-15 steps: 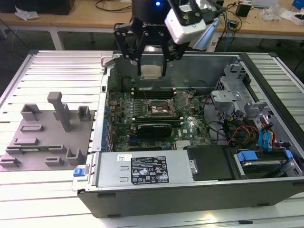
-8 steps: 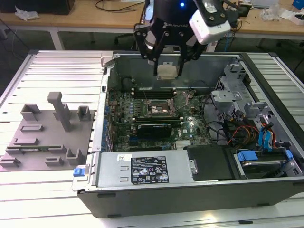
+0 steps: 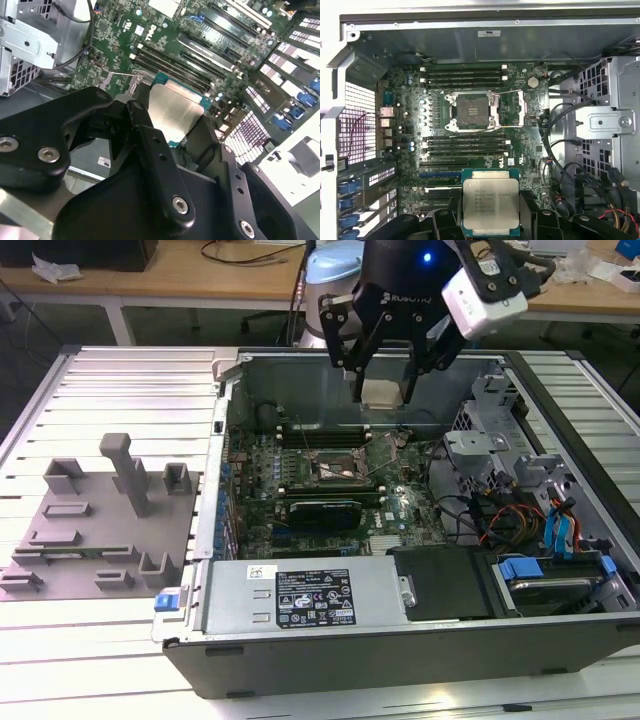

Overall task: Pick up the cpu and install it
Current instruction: 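Pick up the cpu and move it towards the insertion slot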

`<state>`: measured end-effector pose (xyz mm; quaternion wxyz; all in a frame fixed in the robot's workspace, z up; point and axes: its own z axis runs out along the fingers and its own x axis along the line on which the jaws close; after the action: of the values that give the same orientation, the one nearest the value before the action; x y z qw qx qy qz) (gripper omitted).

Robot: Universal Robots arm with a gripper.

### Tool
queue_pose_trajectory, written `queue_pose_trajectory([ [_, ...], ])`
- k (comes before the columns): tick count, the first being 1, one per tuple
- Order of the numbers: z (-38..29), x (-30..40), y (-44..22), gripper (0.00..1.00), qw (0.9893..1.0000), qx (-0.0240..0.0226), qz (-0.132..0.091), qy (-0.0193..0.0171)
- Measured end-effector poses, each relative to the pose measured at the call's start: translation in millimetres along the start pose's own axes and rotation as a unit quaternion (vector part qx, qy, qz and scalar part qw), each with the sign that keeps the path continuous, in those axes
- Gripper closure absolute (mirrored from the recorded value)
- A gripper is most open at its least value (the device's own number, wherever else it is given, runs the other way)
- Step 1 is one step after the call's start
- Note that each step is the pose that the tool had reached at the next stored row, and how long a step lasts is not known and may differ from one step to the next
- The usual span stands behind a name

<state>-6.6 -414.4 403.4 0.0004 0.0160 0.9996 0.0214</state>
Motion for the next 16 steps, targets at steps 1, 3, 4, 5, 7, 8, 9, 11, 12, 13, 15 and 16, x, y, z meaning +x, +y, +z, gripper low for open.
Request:
queue_pose_trajectory([
  [1,0.2,-0.1,0.0,0.45,1.0,0.0001,0.0,0.0001],
  [3,0.3,-0.2,0.0,0.45,1.0,0.0001,0.0,0.0001],
  [4,0.3,-0.2,-0.1,0.45,1.0,0.0001,0.0,0.0001],
  [5,2.8,-0.2,-0.1,0.45,1.0,-0.0001,0.0,0.0],
  [7,12.3,0.0,2.9,0.45,1.0,-0.0001,0.0,0.0],
  [8,14.7,0.1,4.0,0.45,1.0,-0.0003,0.0,0.0],
  [9,16.9,0.1,4.8,0.45,1.0,-0.0004,0.0,0.0001],
  [11,18.4,0.1,5.0,0.45,1.0,-0.0003,0.0,0.0001],
  [12,19.3,0.2,5.0,0.45,1.0,-0.0003,0.0,0.0001],
  [13,20.3,0.2,5.0,0.45,1.0,-0.0002,0.0,0.0001],
  [15,21.5,0.2,4.9,0.45,1.0,-0.0004,0.0,0.0],
  [16,21.9,0.2,4.9,0.45,1.0,-0.0005,0.0,0.0],
])
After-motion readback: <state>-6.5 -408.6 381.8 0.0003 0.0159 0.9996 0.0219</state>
